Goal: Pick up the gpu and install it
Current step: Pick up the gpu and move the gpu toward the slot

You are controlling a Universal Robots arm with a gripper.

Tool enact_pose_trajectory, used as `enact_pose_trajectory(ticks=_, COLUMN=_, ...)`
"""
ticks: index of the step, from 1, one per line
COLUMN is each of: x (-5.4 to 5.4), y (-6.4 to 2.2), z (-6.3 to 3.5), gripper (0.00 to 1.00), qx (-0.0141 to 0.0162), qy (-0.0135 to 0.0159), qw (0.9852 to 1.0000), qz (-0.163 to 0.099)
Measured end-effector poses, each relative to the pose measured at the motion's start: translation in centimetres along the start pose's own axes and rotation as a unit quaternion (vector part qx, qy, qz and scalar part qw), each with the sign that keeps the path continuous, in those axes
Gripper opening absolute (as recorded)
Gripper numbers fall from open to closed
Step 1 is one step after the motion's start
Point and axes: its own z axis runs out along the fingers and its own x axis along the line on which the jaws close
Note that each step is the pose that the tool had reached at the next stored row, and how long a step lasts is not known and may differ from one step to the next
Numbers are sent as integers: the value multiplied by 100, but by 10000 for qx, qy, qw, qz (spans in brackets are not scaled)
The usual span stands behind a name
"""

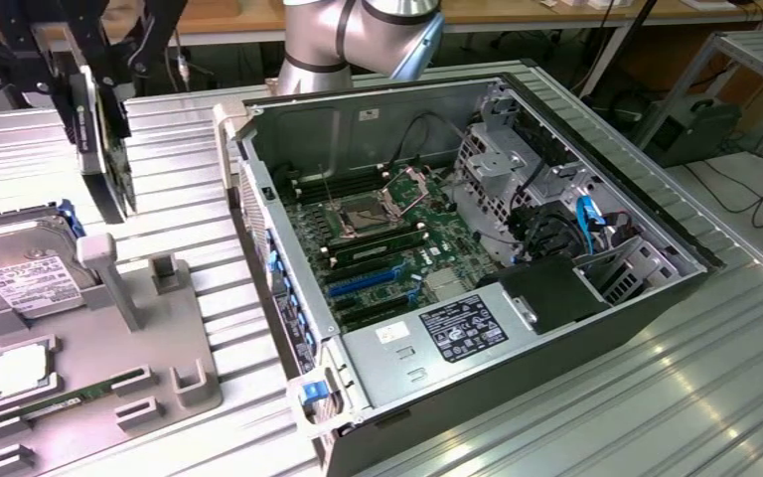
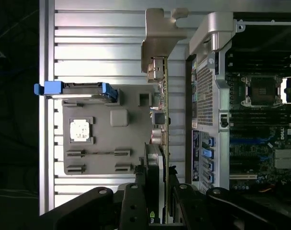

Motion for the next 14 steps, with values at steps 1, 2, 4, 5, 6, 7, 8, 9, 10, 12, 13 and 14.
enact_pose_trajectory(ticks=1, x=0, y=1, z=-17, gripper=27, qx=-4, qy=0, qw=10000, qz=0)
enact_pose_trajectory(ticks=2, x=-1, y=2, z=-37, gripper=27, qx=-7, qy=0, qw=10000, qz=0)
enact_pose_trajectory(ticks=4, x=-2, y=5, z=-81, gripper=27, qx=-8, qy=1, qw=10000, qz=0)
enact_pose_trajectory(ticks=5, x=-2, y=7, z=-99, gripper=27, qx=-8, qy=1, qw=10000, qz=0)
enact_pose_trajectory(ticks=6, x=-2, y=8, z=-118, gripper=27, qx=-9, qy=0, qw=10000, qz=0)
enact_pose_trajectory(ticks=7, x=-2, y=9, z=-140, gripper=27, qx=-10, qy=1, qw=10000, qz=0)
enact_pose_trajectory(ticks=8, x=-2, y=11, z=-160, gripper=27, qx=-12, qy=1, qw=10000, qz=0)
enact_pose_trajectory(ticks=9, x=-3, y=12, z=-182, gripper=27, qx=-16, qy=1, qw=10000, qz=0)
enact_pose_trajectory(ticks=10, x=-3, y=14, z=-207, gripper=27, qx=-21, qy=1, qw=10000, qz=1)
enact_pose_trajectory(ticks=12, x=-4, y=17, z=-246, gripper=27, qx=-26, qy=1, qw=10000, qz=1)
enact_pose_trajectory(ticks=13, x=-5, y=18, z=-266, gripper=27, qx=-29, qy=1, qw=10000, qz=0)
enact_pose_trajectory(ticks=14, x=-5, y=19, z=-278, gripper=27, qx=-33, qy=1, qw=10000, qz=1)
